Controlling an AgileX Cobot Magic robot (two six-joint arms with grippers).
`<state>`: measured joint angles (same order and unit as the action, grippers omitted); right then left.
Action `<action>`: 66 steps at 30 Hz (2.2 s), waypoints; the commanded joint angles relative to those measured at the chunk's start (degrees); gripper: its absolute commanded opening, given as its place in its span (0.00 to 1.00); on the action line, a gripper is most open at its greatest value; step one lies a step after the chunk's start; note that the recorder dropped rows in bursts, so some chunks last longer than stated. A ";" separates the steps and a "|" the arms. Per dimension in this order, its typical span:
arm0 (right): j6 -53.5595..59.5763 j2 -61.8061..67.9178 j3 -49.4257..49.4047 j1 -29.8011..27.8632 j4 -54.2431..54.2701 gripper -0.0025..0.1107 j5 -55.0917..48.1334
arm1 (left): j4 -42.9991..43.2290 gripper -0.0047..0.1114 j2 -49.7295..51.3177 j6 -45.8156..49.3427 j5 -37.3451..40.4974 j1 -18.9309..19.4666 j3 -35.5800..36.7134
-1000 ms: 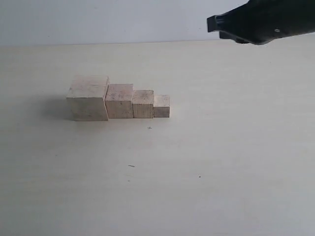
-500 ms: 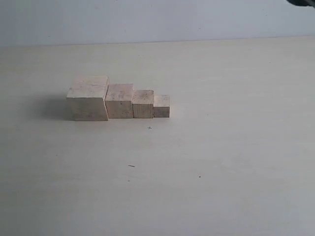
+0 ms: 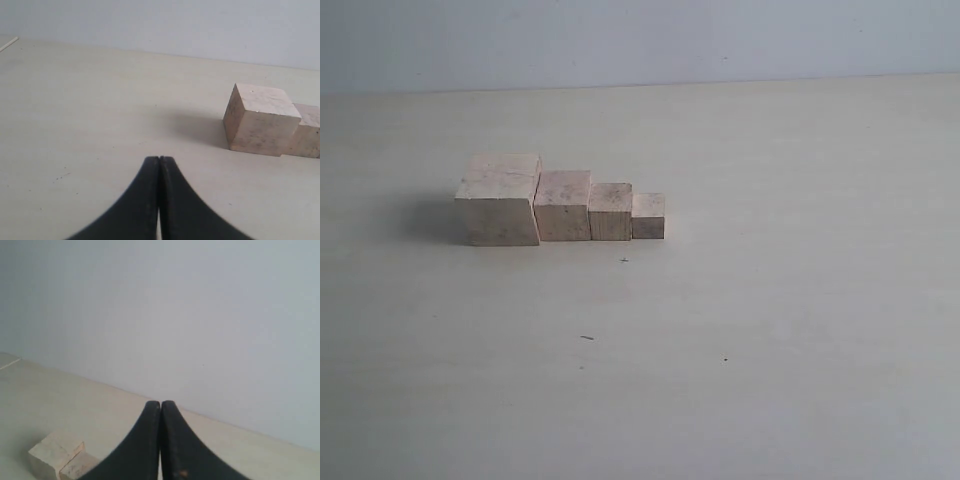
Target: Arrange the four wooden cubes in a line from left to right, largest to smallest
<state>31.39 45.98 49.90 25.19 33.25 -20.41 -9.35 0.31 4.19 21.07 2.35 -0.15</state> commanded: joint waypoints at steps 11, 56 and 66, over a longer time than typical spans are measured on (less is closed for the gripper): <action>-0.13 -21.25 -14.70 -26.40 1.26 0.02 -1.88 | -0.31 0.04 -0.31 0.01 -0.41 -0.26 0.15; -23.98 -45.98 -49.90 -20.51 -24.32 0.02 4.14 | -0.31 0.04 -0.31 0.01 -0.41 -0.26 0.15; -22.36 -45.98 -49.90 -20.51 -25.65 0.02 0.84 | -0.31 0.04 -0.31 0.01 -0.41 -0.26 0.15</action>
<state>8.35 0.40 0.29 4.63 8.51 -18.83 -9.35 0.31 4.19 21.07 2.35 -0.15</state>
